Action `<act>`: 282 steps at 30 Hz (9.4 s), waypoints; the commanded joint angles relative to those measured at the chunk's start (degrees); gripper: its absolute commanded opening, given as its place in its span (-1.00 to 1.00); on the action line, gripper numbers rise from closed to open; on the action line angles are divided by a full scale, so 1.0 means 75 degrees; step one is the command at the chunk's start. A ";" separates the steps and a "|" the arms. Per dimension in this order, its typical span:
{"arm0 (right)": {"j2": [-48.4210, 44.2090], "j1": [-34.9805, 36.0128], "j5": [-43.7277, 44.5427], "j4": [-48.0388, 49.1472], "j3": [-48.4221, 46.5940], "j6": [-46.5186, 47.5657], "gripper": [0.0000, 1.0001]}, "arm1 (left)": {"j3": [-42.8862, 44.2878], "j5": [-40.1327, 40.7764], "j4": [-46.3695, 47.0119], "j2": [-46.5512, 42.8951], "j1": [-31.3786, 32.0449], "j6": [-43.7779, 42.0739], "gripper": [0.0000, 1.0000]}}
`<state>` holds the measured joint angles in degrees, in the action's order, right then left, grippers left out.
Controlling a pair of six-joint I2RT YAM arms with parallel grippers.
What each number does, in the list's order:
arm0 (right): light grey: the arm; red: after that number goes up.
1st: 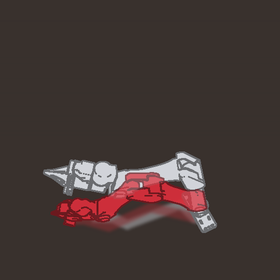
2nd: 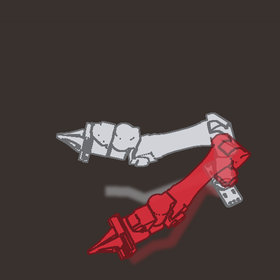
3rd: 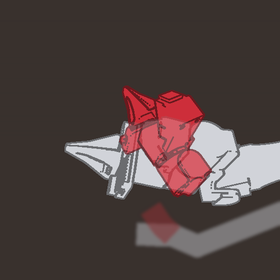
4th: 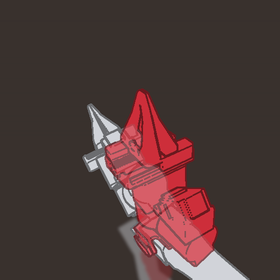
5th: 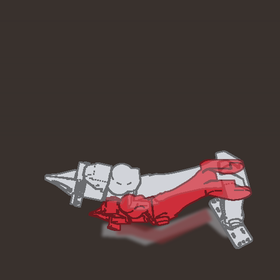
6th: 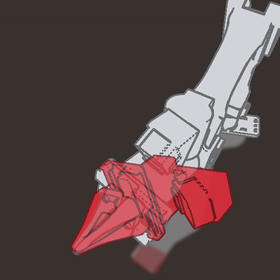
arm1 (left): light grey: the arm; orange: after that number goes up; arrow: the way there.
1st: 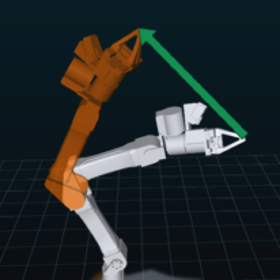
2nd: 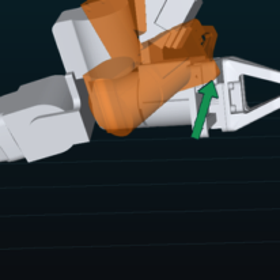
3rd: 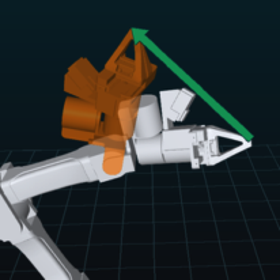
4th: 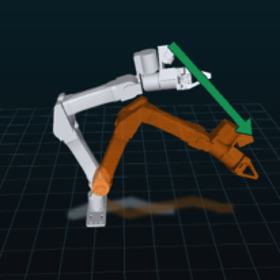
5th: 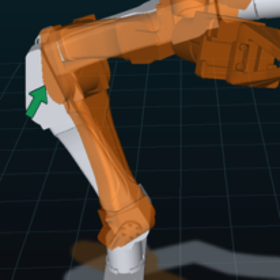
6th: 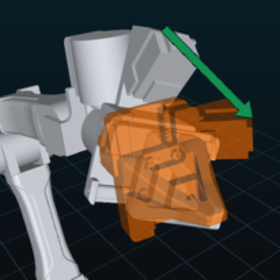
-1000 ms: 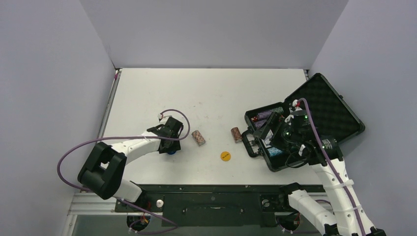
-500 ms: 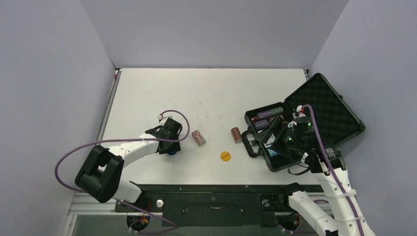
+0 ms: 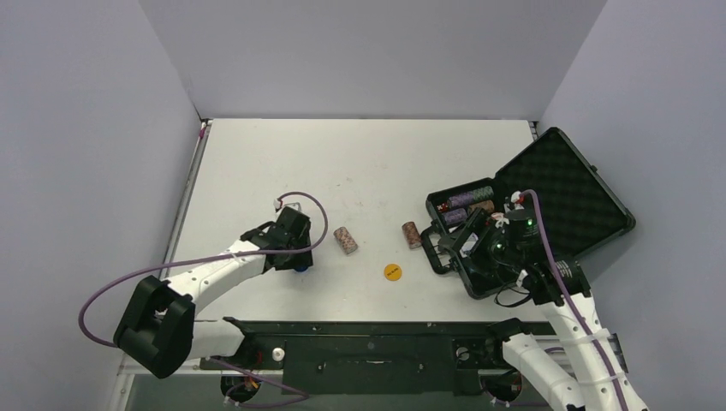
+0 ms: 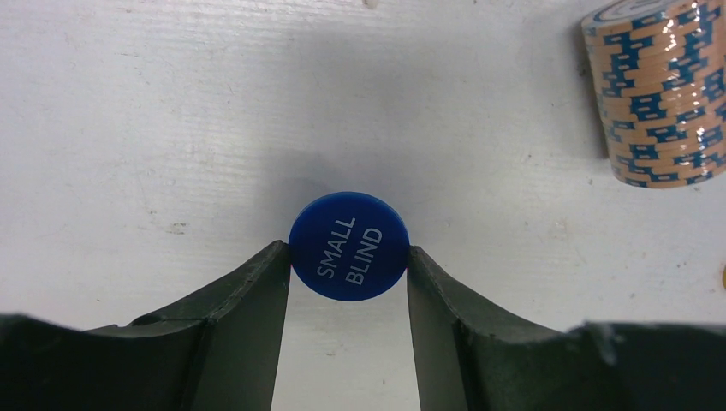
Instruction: Pack up texas hold em set
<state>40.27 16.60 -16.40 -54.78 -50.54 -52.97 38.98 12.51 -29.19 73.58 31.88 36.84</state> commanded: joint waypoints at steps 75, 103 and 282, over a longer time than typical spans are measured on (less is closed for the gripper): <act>0.3027 0.2662 -0.1555 0.1050 -0.1522 0.0508 -0.69 | 0.3280 -0.2458 0.1449 -0.0328 0.4507 -0.5857 -0.46; 0.3362 0.2594 -0.2089 0.0746 -0.1783 0.1262 -1.00 | 0.3638 -0.1977 0.1616 0.0135 0.4579 -0.5815 -0.38; 0.2552 0.3459 0.4222 0.2118 0.0198 -0.0262 0.10 | -0.3240 0.0076 1.2240 0.1398 -0.3769 -0.4186 0.93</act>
<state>56.58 36.99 12.32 -41.32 -47.05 -50.28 13.34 12.84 59.75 83.94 3.44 5.52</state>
